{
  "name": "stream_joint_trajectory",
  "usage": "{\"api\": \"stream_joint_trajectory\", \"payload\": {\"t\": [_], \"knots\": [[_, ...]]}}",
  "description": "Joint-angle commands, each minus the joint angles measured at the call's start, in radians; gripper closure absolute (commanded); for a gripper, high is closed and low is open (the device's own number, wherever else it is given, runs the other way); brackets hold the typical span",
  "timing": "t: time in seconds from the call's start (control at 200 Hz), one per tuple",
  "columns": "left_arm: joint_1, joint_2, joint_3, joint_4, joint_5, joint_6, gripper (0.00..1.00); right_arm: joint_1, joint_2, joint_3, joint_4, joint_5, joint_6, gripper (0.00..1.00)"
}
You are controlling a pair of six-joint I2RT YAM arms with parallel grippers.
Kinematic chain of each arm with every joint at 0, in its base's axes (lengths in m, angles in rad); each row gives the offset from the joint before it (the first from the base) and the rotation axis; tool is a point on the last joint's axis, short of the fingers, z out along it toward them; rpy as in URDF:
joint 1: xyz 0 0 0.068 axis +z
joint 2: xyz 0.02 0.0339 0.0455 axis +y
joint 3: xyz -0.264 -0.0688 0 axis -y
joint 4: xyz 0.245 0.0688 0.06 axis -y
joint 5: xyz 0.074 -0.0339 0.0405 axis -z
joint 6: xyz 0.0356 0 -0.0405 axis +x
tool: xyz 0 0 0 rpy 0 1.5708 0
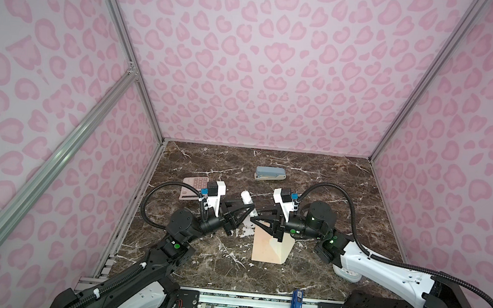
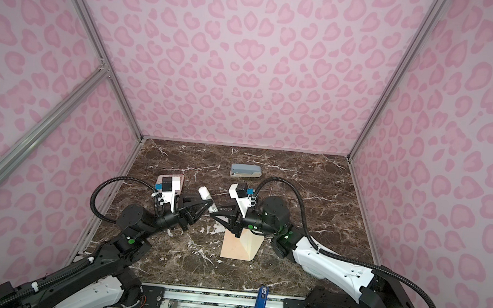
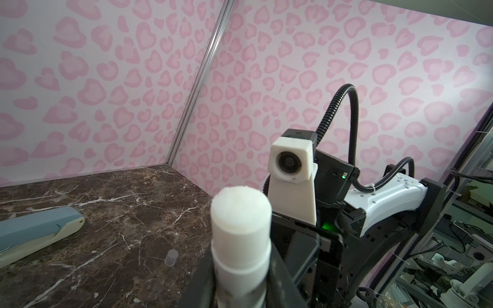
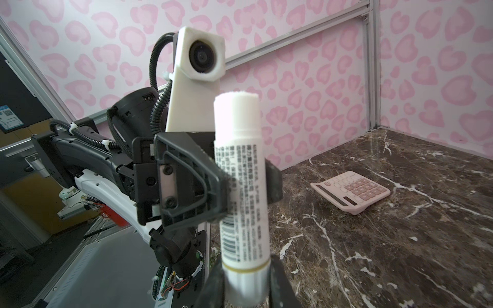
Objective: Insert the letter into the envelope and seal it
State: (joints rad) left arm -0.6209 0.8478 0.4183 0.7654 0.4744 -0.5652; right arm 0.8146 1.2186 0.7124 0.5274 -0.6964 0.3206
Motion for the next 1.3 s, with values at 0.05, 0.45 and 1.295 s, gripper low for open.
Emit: {"api": "stream_joint_trajectory", "payload": {"t": [0.05, 0.45, 1.295], "knots": [[0.007, 0.002, 0.002, -0.016, 0.001, 0.019, 0.96, -0.009, -0.005, -0.002, 0.091, 0.011, 0.016, 0.92], [0.007, 0.001, 0.009, -0.017, -0.222, -0.087, 0.96, 0.039, -0.045, -0.036, -0.024, 0.281, -0.226, 0.44], [-0.046, -0.009, 0.014, -0.024, -0.467, -0.439, 0.96, 0.251, 0.149, -0.088, 0.494, 0.727, -0.619, 0.29]]}}
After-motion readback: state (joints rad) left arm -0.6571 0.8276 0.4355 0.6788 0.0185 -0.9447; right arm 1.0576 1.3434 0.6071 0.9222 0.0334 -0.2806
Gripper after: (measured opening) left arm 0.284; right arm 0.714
